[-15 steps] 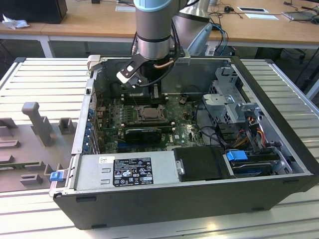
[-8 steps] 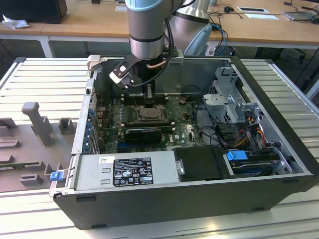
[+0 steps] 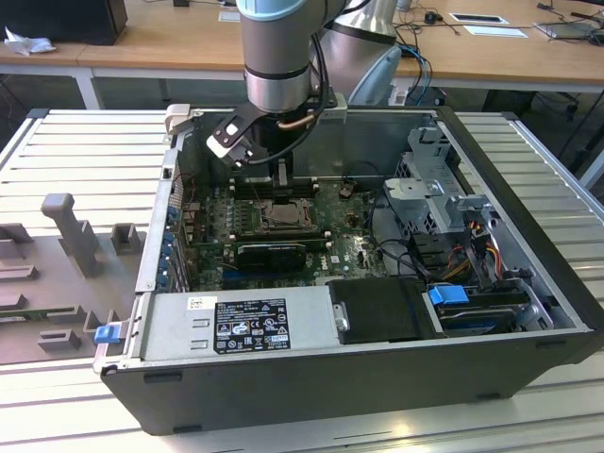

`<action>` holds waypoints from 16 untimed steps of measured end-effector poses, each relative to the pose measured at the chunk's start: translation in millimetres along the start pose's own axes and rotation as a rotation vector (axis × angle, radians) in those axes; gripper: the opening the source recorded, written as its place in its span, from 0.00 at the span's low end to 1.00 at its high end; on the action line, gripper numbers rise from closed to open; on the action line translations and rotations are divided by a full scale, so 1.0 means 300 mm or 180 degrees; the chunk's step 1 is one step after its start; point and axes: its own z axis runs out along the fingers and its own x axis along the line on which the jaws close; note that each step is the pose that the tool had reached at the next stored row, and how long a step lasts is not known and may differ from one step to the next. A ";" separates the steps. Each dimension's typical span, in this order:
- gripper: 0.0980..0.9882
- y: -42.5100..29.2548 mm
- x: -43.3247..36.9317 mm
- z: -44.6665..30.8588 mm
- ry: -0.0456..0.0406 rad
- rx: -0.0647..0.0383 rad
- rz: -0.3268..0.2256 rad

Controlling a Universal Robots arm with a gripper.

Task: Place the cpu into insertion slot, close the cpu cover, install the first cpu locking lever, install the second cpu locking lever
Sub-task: 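Install the first cpu locking lever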

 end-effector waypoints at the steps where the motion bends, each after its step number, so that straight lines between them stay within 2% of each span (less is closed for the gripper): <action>1: 0.01 0.000 0.000 0.000 0.0000 0.0000 0.0000; 16: 0.01 0.002 0.001 -0.034 0.0000 0.0000 0.0000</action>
